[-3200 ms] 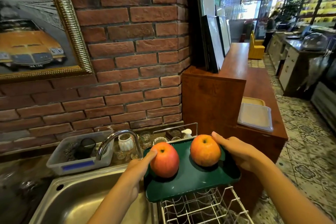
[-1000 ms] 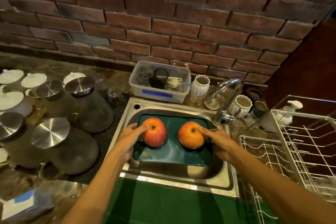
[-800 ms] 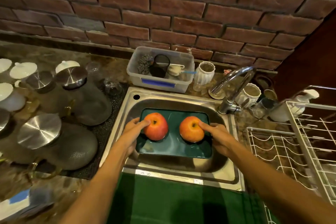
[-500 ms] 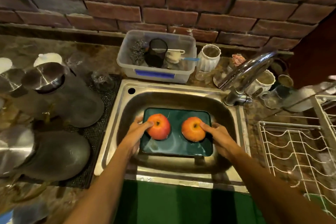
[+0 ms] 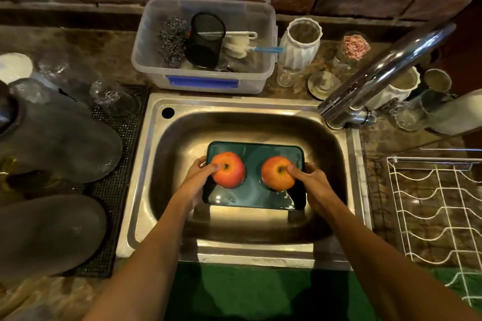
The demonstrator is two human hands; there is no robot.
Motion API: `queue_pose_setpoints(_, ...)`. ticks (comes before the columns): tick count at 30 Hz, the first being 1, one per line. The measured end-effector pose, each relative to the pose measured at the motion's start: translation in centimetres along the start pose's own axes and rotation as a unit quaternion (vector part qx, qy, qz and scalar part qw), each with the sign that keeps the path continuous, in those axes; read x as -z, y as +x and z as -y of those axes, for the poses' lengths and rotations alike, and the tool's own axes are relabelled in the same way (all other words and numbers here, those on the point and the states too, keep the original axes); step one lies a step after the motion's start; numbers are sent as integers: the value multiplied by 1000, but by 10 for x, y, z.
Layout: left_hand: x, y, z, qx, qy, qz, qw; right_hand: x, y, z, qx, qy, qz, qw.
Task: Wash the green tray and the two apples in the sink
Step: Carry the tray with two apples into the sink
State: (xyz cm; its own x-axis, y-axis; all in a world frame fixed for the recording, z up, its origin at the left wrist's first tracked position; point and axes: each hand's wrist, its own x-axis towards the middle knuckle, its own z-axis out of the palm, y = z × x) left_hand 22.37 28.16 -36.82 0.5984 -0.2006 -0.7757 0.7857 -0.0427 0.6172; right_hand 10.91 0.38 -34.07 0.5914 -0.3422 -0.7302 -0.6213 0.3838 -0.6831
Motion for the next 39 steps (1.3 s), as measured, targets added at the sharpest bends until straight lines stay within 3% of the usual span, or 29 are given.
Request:
queue_pose_setpoints(25, 11, 11, 16, -5, 89, 22, 996, 2, 20, -18, -3, 8, 32, 999)
queue_pose_setpoints(29, 6, 4, 12, -25, 106, 12, 994, 1, 7, -12, 26, -68, 21, 997)
queue_pose_setpoints(33, -1, -8, 8, -36, 148, -46, 987, 0, -21, -7, 85, -202, -42, 975)
queue_pose_setpoints(36, -8, -23, 9, -48, 161, -76, 983, 5, -58, -13, 163, -276, -74, 944)
queue_pose_setpoints(39, -15, -32, 13, -67, 216, -101, 969, 18, -98, -28, 243, -377, -96, 889)
